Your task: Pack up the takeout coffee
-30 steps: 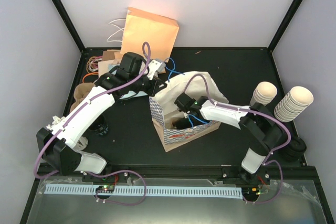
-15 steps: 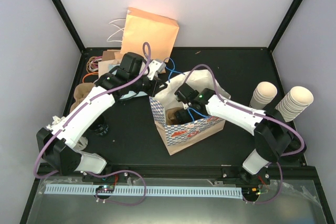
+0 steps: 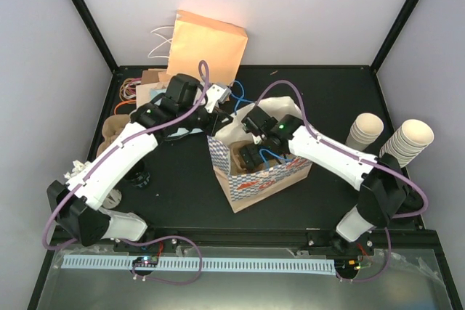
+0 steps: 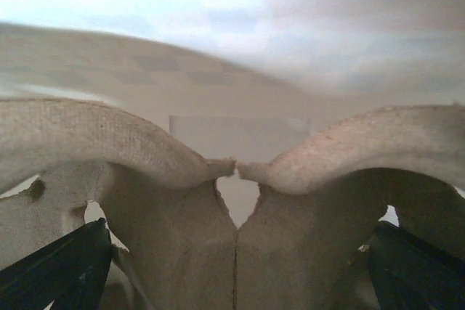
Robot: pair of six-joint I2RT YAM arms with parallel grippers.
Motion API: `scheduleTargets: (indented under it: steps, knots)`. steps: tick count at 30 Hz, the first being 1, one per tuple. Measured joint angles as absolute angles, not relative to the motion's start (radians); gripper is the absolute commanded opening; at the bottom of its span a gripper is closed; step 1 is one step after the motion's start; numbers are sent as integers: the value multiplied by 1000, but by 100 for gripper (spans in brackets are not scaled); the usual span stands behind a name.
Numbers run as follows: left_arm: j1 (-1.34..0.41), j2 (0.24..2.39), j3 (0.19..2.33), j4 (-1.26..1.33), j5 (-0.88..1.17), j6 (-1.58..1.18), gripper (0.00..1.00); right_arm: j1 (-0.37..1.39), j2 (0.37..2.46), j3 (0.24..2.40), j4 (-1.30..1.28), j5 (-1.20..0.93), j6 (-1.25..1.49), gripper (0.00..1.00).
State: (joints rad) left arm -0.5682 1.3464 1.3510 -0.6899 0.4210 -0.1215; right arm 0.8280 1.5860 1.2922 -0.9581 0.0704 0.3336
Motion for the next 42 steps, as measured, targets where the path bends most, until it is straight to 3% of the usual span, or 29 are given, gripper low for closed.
scheduleTargets:
  steps: [22,33,42]
  knots:
    - [-646,1305,1352,-695,273,-60,1,828,1429,1597,-1122,97,297,96]
    - [-651,1302,1352,-691,273,-60,2,828,1466,1529,-1127,109,287,75]
    - [-651,1269,1352,-687,273,-60,2,828,1473,1505,-1100,119,287,69]
